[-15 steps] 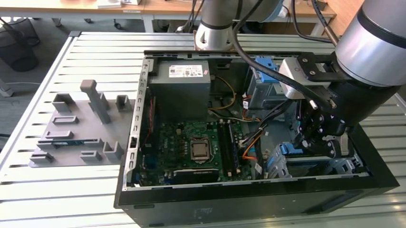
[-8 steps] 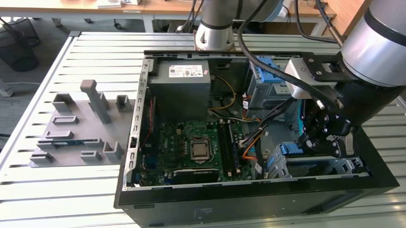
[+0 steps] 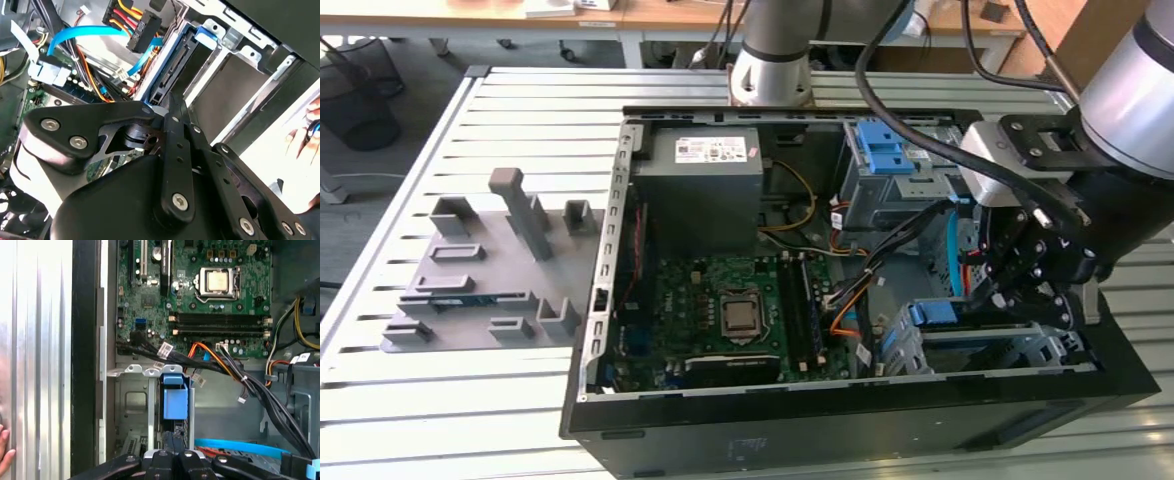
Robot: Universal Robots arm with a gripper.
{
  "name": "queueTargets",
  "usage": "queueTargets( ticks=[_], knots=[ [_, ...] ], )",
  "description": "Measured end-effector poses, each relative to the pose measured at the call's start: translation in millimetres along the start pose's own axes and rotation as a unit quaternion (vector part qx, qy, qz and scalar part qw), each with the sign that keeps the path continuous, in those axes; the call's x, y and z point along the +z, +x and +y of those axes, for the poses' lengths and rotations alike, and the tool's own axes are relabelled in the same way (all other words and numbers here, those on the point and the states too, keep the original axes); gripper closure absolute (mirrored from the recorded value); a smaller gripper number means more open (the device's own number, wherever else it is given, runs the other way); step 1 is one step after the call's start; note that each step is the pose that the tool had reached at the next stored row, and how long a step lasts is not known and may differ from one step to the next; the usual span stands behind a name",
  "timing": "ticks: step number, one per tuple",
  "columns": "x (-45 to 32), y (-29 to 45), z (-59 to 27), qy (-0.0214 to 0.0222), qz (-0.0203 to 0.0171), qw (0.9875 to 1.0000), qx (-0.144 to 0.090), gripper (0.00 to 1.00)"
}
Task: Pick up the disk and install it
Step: 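Insert the first disk wire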
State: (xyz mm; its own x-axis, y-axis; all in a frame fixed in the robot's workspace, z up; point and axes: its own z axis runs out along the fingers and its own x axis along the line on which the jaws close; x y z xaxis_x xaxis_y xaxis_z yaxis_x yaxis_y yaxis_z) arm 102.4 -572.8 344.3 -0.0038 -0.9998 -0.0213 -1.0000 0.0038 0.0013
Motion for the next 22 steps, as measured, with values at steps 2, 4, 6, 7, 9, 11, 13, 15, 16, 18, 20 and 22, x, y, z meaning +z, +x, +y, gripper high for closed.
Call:
queueTargets(
  ticks=[2,4,6,7,9,11,13,15,16,18,20,22],
  knots=[
    [-2.7,0.0,0.0,0.0003,-0.0001,1.0,0.0,0.89],
    [-7.2,-0.2,0.0,0.0008,-0.0001,1.0,0.0,0.89],
    [-12.6,-0.6,0.0,0.0016,0.0,1.0,0.0,0.89],
    [-14.7,-0.9,0.0,0.0021,-0.0001,1.0,0.0,0.89],
    [-18.4,-1.5,-0.1,0.0031,-0.0001,1.0,0.0,0.89],
    [-19.0,-2.9,-1.1,0.0044,-0.0008,1.0,0.0,0.89],
    [-19.1,-3.6,-4.1,0.0044,-0.0024,1.0,0.0,0.89],
    [-19.0,-5.4,-8.0,0.0044,-0.0032,1.0,0.001,0.89],
    [-18.9,-6.9,-9.9,0.0044,-0.0033,1.0,0.001,0.89],
    [-18.8,-10.5,-13.5,0.0044,-0.0033,1.0,0.001,0.89],
    [-18.7,-14.8,-16.7,0.0044,-0.0031,1.0,0.001,0.89],
    [-18.5,-19.6,-18.4,0.0044,-0.0026,1.0,0.001,0.89]
  ],
)
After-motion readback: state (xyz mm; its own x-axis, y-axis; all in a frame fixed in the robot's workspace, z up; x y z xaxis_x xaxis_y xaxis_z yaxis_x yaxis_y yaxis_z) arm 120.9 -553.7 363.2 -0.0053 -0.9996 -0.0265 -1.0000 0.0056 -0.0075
